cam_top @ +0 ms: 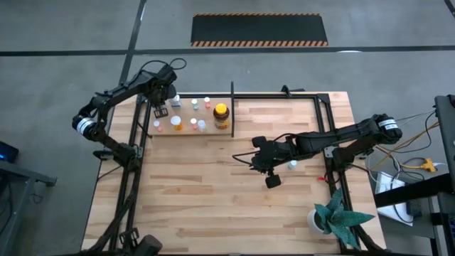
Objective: Pick and place medicine bottles onto shelf by color
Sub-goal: Adjust the white pill bottle on the shelf
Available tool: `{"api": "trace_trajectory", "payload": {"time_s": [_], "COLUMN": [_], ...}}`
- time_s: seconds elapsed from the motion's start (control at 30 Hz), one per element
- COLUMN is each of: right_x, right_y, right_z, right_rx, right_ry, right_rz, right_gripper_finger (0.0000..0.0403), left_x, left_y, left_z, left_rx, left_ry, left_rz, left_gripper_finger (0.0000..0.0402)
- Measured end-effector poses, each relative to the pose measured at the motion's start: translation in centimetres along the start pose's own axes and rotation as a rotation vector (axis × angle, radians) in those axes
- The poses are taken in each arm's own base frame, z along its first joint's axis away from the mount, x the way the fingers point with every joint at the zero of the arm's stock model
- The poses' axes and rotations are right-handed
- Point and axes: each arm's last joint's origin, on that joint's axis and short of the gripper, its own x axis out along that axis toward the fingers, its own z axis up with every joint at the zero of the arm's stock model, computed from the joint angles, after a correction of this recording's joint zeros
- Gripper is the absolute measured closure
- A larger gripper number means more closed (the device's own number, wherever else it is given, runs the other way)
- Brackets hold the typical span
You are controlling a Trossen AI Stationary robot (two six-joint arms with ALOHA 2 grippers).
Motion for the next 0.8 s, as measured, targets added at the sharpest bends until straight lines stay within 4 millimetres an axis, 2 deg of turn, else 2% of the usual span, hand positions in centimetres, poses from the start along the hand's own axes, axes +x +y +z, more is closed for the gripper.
{"api": "trace_trajectory", "payload": {"time_s": [0.17, 0.33, 0.8], "right_x": [0.0, 0.0, 0.0], "right_y": [0.0, 0.0, -0.1], "right_z": [0.0, 0.1, 0.2], "right_rx": [0.000, -0.003, 0.008], "right_ry": [0.000, -0.015, -0.025], "right_rz": [-0.001, -0.007, -0.011], "right_gripper_finger": [0.0371, 0.0371, 0.0371], "left_x": [-1.9, -2.7, -1.6], "left_y": [0.2, 0.6, 1.0], "left_z": [-0.8, -1.7, -0.7], "left_rx": [-0.021, -0.049, -0.066], "left_ry": [-0.045, -0.039, -0.051], "left_rz": [0.055, 0.119, 0.131], "left_gripper_finger": [0.0402, 0.0402, 0.0402]}}
